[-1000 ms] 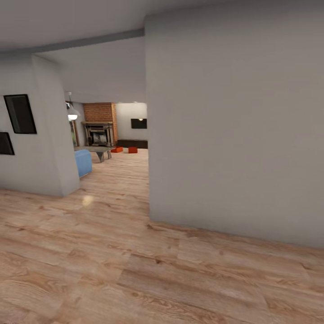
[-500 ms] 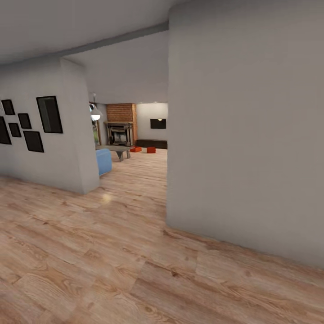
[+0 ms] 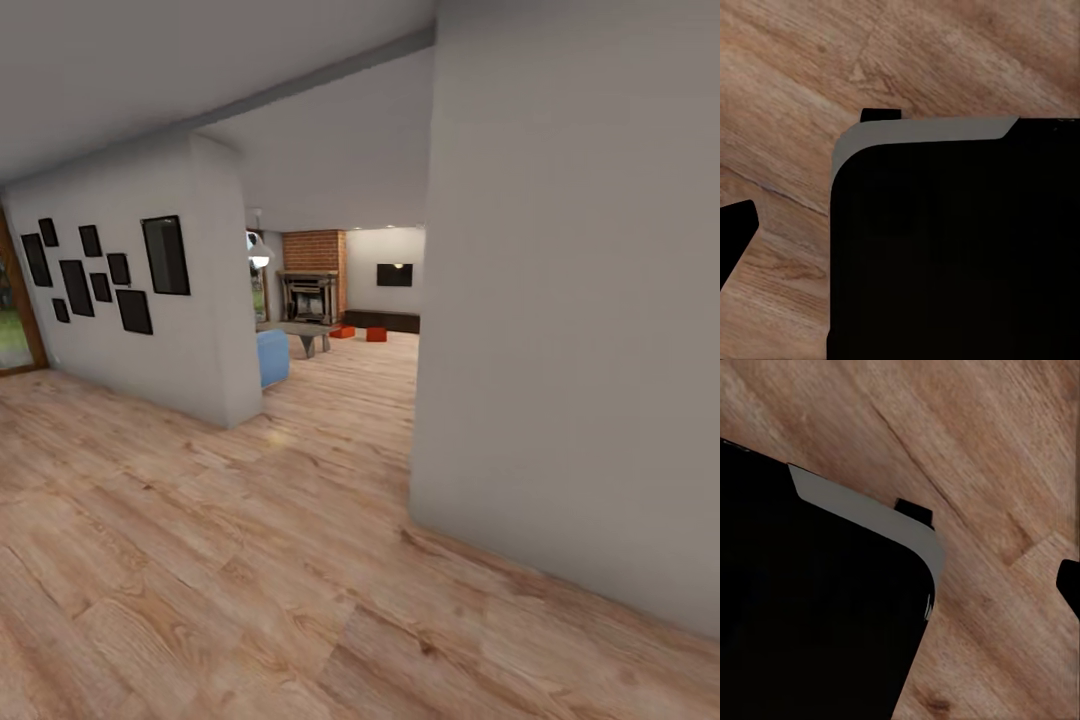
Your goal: Move the two storage containers from the living room to the garage. In the garage, place one container on the floor and stack the other container on top of it (either order is fine).
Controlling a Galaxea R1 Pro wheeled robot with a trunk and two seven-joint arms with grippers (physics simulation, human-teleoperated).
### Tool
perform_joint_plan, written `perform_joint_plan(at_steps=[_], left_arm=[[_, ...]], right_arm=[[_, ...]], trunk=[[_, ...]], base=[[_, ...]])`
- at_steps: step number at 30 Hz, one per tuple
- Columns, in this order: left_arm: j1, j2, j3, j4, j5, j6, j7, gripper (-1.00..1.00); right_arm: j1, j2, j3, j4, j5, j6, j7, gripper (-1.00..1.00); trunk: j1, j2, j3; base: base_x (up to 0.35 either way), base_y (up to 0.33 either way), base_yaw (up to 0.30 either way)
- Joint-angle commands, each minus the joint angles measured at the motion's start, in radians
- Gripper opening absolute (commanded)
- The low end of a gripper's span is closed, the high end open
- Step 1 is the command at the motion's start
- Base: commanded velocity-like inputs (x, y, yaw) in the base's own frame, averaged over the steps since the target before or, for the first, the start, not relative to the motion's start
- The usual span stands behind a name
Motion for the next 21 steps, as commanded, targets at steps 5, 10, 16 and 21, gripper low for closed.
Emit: perform_joint_plan(at_steps=[5, 10, 16, 21], left_arm=[[0.0, 0.0, 0.002, 0.0, 0.001, -0.002, -0.001, 1.0], [0.0, 0.0, 0.002, 0.0, 0.001, -0.002, -0.002, 1.0], [0.0, 0.0, 0.002, 0.0, 0.001, -0.002, -0.001, 1.0], [0.0, 0.0, 0.002, 0.0, 0.001, -0.002, -0.001, 1.0]], right_arm=[[-0.001, 0.0, 0.006, 0.002, -0.011, -0.004, 0.005, 1.0], [-0.001, 0.0, 0.006, 0.002, -0.011, -0.004, 0.005, 1.0], [-0.001, -0.002, 0.006, 0.002, -0.011, -0.004, 0.005, 1.0], [-0.001, -0.002, 0.006, 0.002, -0.011, -0.004, 0.006, 1.0]], trunk=[[0.001, -0.001, -0.001], [0.001, -0.001, -0.001], [0.001, -0.001, -0.001], [0.001, -0.001, -0.001]], base=[[0.322, 0.0, 0.269], [0.322, 0.0, 0.265], [0.322, 0.0, 0.083], [0.322, 0.0, 0.004]])
